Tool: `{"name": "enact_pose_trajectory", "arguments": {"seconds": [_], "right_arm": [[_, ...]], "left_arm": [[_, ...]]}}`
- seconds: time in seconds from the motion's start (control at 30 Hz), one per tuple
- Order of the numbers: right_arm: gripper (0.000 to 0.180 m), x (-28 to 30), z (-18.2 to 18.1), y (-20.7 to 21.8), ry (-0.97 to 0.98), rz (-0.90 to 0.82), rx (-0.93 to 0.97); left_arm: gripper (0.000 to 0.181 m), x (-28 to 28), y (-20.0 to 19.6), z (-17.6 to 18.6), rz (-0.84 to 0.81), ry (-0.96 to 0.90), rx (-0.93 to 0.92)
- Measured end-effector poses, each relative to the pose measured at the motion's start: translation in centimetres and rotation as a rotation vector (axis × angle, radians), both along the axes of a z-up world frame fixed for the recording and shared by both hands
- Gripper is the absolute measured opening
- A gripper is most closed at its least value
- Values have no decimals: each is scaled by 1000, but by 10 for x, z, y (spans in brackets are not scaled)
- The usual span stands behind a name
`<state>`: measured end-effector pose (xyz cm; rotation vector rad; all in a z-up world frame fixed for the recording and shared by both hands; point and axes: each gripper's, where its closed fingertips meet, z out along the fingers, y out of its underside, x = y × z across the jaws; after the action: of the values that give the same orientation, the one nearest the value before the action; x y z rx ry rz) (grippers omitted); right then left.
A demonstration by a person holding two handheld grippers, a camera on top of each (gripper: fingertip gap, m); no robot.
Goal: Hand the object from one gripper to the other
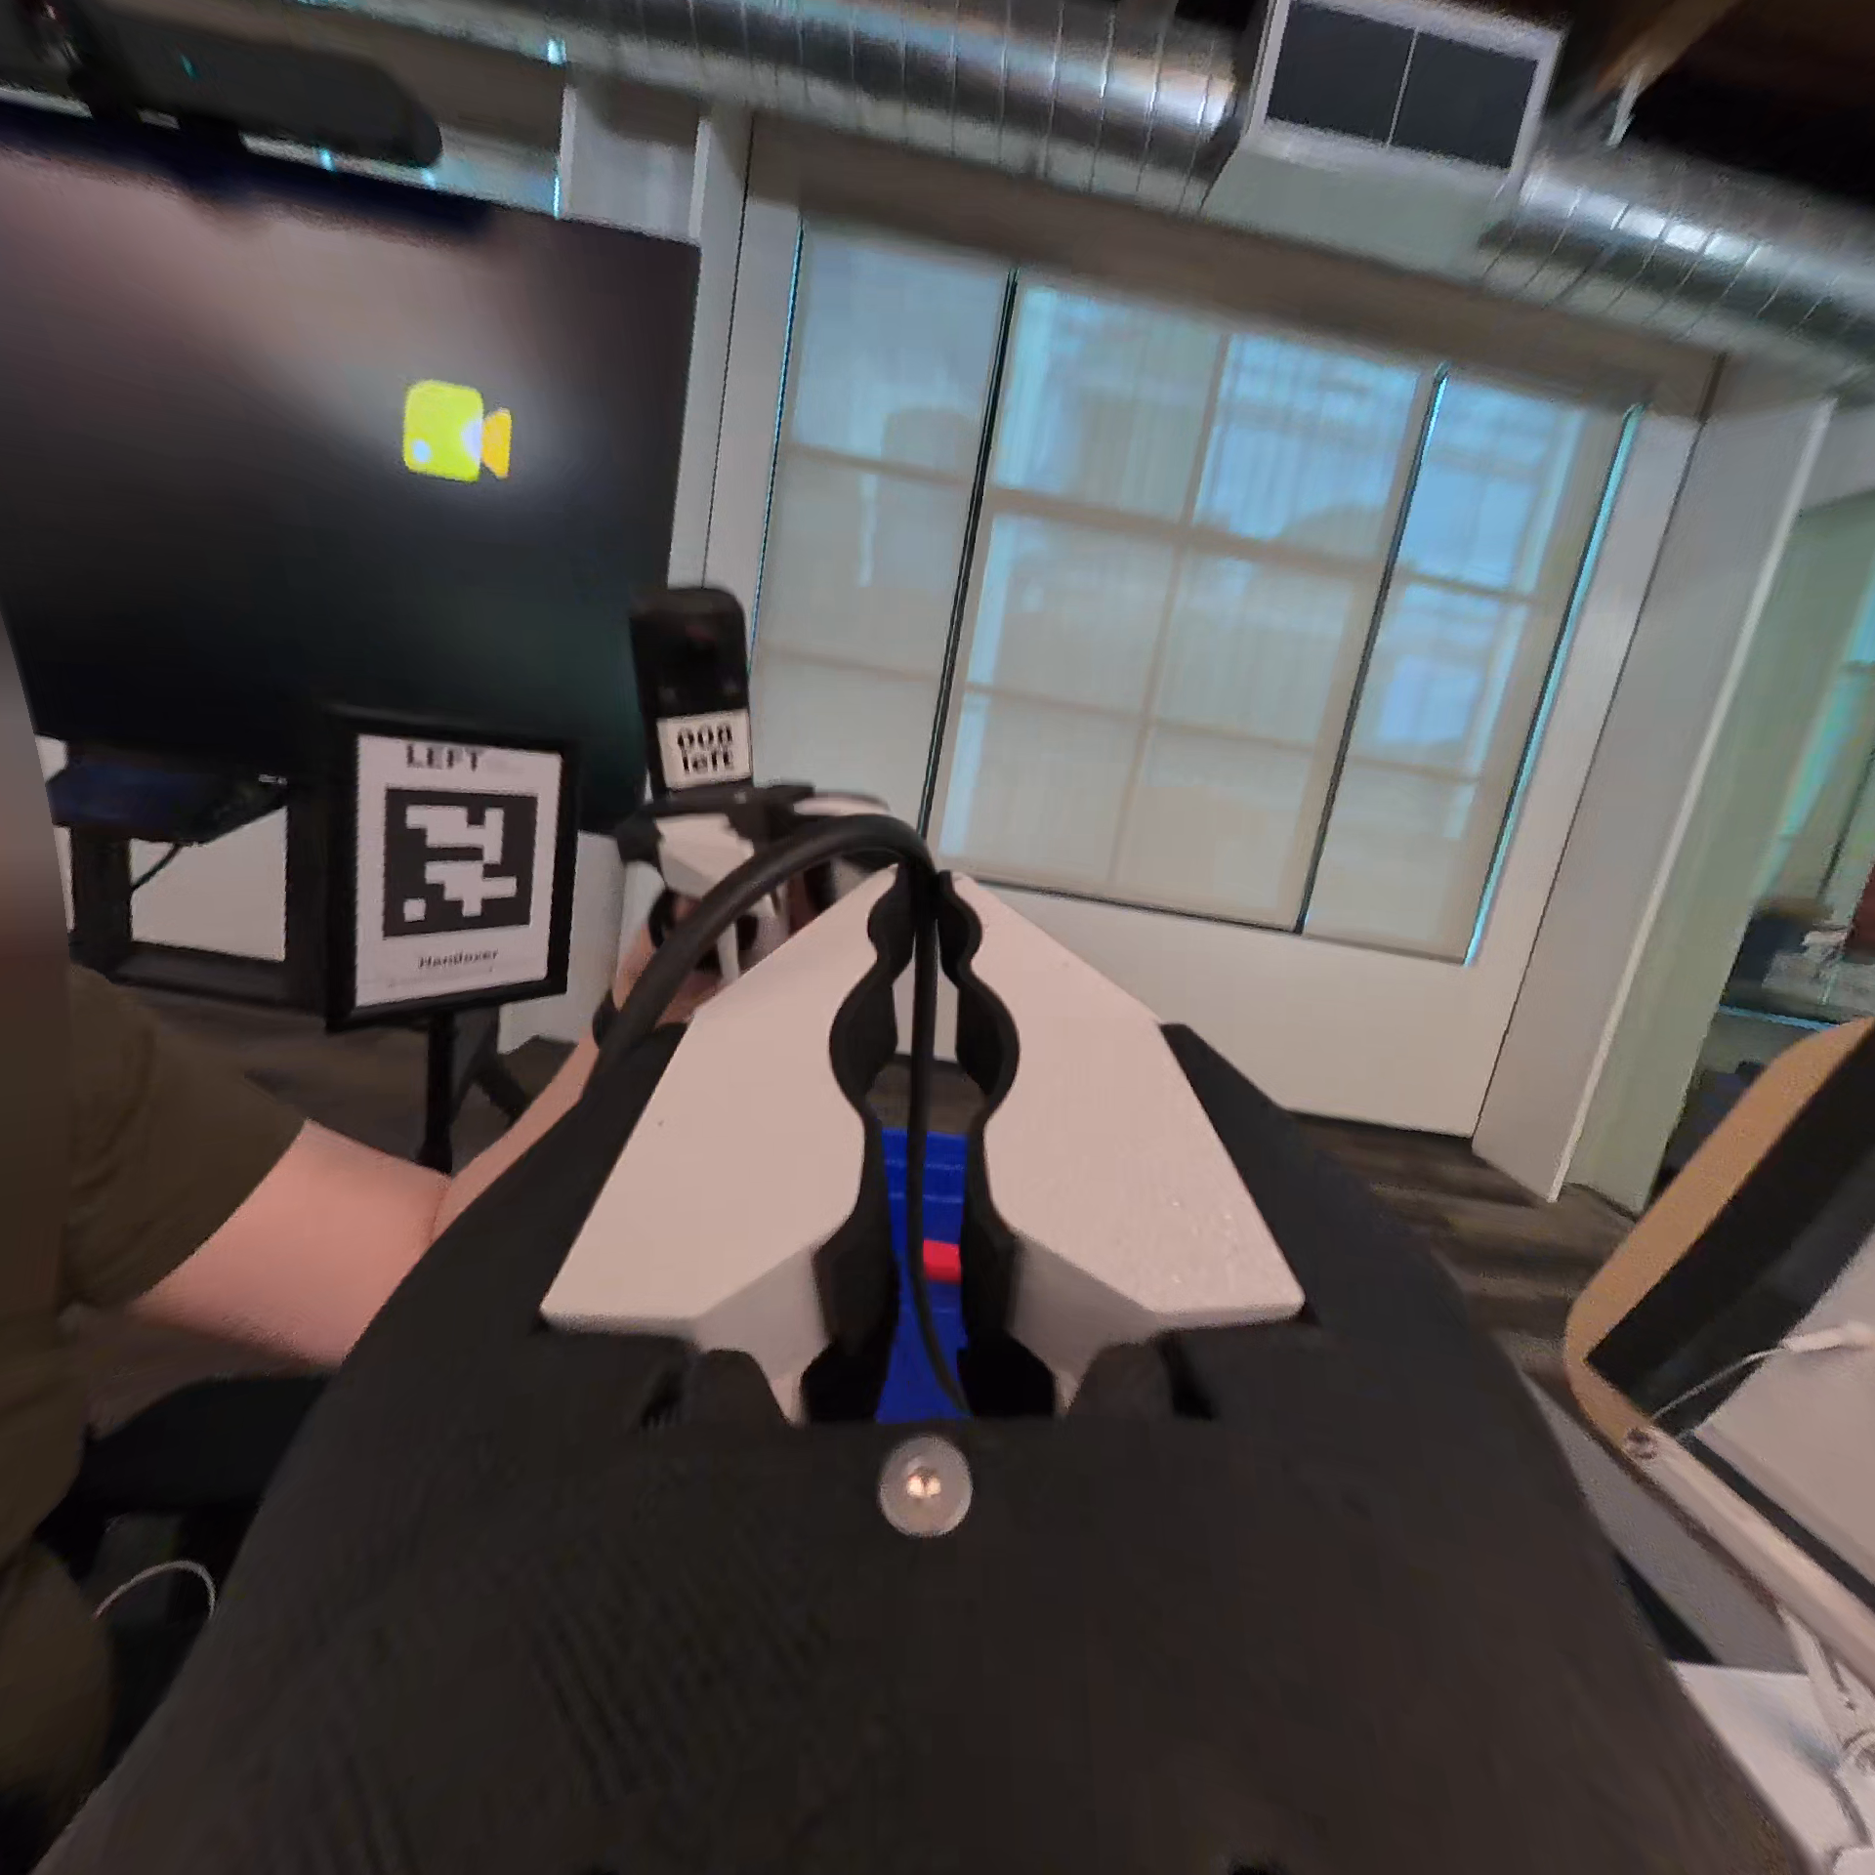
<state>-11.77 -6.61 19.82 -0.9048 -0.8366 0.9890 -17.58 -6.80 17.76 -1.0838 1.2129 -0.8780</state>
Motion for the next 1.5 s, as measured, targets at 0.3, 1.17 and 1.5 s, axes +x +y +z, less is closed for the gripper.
{"name": "enact_pose_trajectory", "arguments": {"seconds": [0.3, 1.17, 1.5], "right_arm": [[2, 17, 6, -11, 2, 8, 4], [23, -21, -16, -5, -136, 2, 18], [27, -30, -103, 63, -414, -135, -169]], "left_arm": [[34, 31, 3, -20, -41, 37, -49], [3, 34, 13, -18, 67, 30, 101], [3, -26, 29, 23, 195, -99, 177]]}}
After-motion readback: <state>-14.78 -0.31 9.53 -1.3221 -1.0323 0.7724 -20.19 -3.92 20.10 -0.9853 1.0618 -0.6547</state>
